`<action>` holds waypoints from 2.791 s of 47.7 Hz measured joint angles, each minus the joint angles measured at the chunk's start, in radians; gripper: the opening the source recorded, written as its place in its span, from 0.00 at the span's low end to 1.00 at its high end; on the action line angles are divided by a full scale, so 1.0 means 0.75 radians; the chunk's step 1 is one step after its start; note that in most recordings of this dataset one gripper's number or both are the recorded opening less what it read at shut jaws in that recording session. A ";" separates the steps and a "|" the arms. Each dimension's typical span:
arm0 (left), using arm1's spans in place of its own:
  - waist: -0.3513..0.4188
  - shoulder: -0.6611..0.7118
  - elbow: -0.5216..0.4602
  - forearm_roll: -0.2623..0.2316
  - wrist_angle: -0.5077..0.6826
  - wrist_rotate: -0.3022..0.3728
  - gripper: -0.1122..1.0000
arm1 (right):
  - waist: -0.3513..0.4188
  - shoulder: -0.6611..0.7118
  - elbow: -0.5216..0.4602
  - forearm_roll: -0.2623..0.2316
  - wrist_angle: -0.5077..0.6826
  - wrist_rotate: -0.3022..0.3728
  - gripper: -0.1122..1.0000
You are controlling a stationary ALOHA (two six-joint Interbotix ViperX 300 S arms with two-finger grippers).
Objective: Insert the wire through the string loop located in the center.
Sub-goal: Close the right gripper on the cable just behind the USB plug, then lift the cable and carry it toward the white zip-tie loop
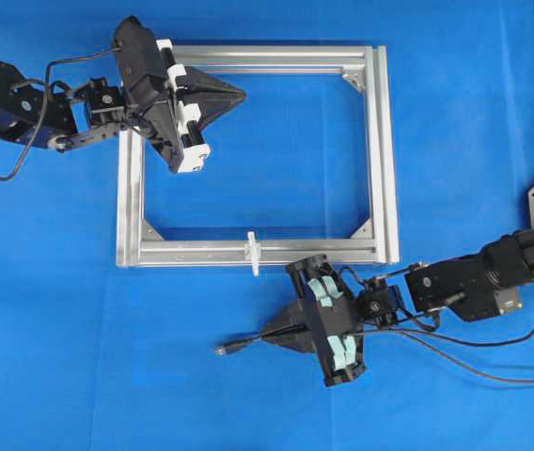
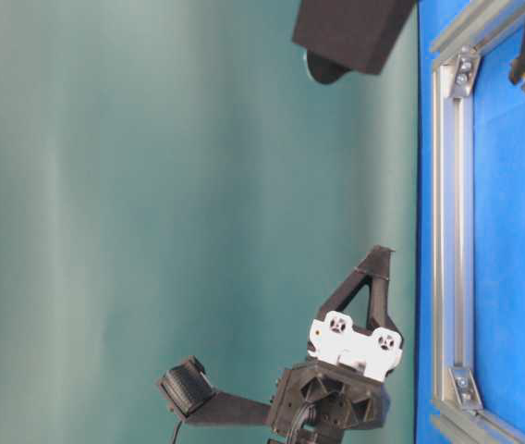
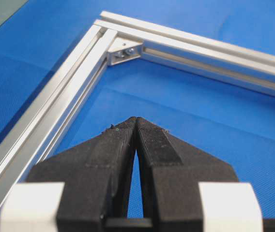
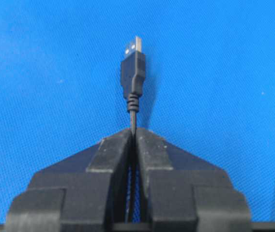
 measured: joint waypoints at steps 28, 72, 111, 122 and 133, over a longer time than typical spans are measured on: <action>0.000 0.000 -0.002 0.000 0.002 0.000 0.10 | 0.010 -0.297 0.000 0.002 0.264 0.000 0.09; -0.002 0.000 -0.002 0.000 0.004 0.000 0.10 | 0.018 -0.335 0.000 0.002 0.301 0.000 0.09; -0.018 0.000 0.000 0.000 0.004 -0.006 0.10 | 0.018 -0.335 0.000 0.000 0.301 0.000 0.09; -0.018 0.000 0.000 0.000 0.004 -0.006 0.10 | 0.016 -0.335 0.000 0.000 0.301 0.000 0.09; -0.018 0.000 0.000 0.000 0.006 -0.006 0.10 | 0.018 -0.335 0.002 0.000 0.301 0.000 0.09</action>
